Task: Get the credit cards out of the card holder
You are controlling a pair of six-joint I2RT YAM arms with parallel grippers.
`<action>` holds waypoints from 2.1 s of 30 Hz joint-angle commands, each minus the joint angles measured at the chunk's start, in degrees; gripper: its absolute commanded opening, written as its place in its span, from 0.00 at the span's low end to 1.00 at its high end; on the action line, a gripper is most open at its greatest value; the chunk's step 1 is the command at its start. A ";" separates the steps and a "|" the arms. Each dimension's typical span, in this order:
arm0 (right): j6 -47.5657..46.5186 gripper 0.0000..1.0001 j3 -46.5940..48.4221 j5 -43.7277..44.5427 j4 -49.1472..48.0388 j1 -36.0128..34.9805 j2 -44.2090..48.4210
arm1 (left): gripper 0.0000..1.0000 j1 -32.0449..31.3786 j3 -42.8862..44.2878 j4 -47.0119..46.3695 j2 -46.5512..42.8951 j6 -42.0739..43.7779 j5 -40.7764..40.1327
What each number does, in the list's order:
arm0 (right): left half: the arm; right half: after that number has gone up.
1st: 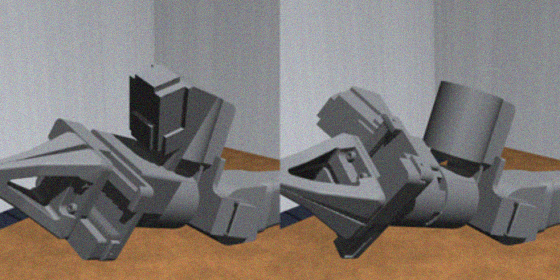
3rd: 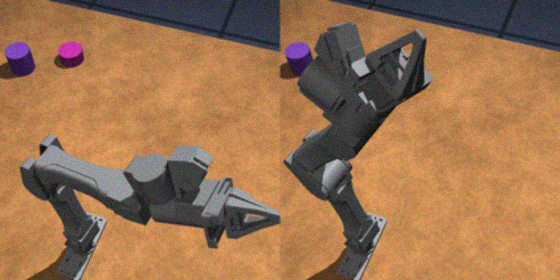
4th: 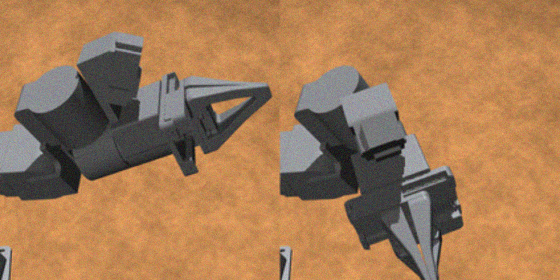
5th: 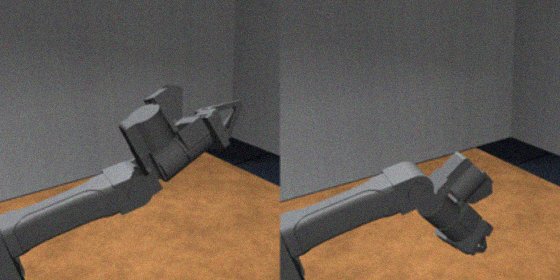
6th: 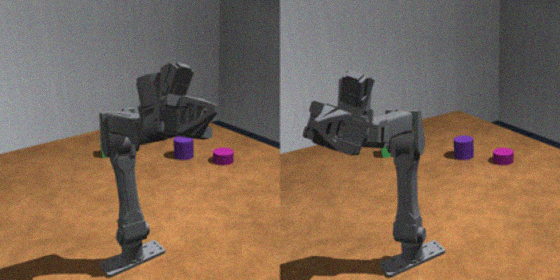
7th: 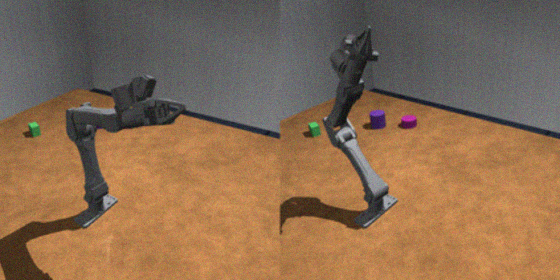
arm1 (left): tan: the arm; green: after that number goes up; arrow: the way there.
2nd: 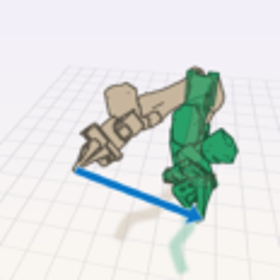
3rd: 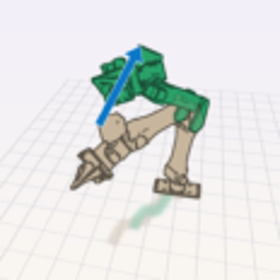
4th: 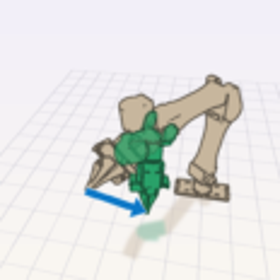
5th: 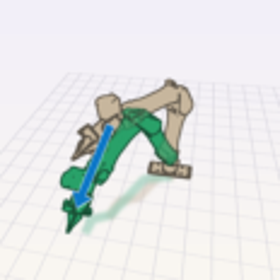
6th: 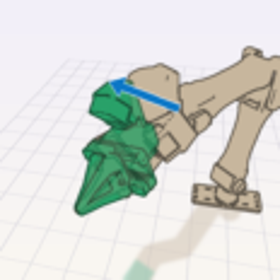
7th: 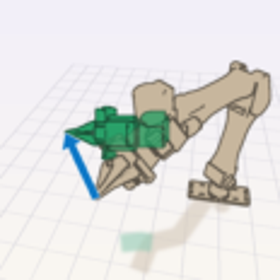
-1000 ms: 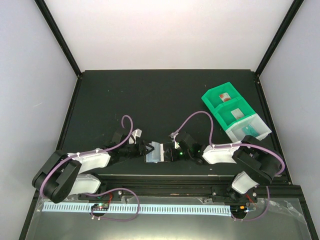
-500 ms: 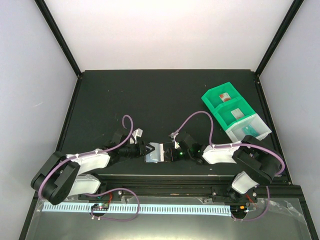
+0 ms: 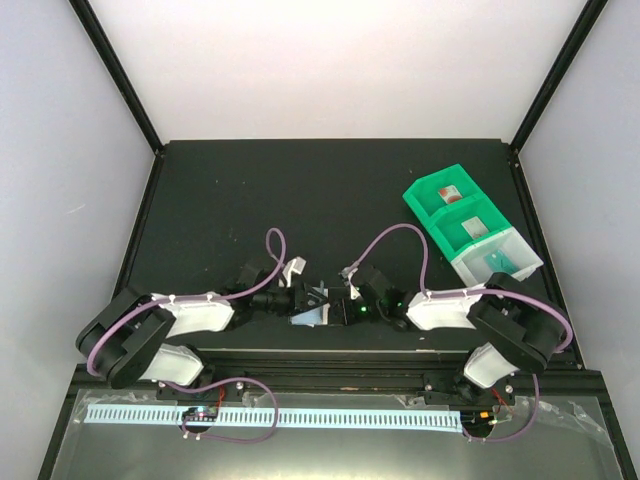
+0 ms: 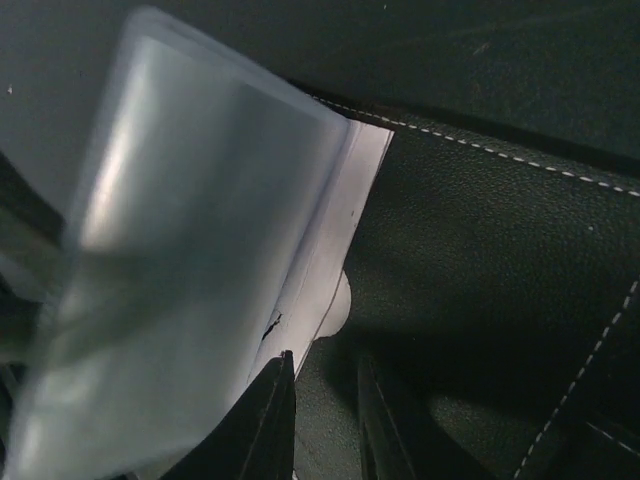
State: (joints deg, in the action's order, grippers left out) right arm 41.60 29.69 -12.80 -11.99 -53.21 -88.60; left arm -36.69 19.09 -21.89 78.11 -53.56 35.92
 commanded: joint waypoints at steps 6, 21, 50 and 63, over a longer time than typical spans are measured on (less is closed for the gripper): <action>2.05 0.21 -3.20 2.03 1.57 -0.49 3.97 | 0.45 -2.12 2.35 -1.63 -3.20 0.96 -1.03; 1.84 0.21 -3.34 2.51 0.95 -0.49 4.00 | 0.66 -1.52 3.33 19.32 -8.56 8.80 -15.09; -0.16 0.22 -2.10 1.34 -0.41 -0.48 2.44 | 0.46 -1.92 1.21 8.35 -6.41 2.03 -6.59; -0.05 0.28 -6.72 9.46 -0.95 -0.49 13.20 | 0.43 -5.37 4.78 -1.56 2.20 -3.62 -3.59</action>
State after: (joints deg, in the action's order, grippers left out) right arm 42.13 23.75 -8.75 -13.23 -53.39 -79.44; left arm -40.82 20.56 -20.38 79.02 -56.25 31.14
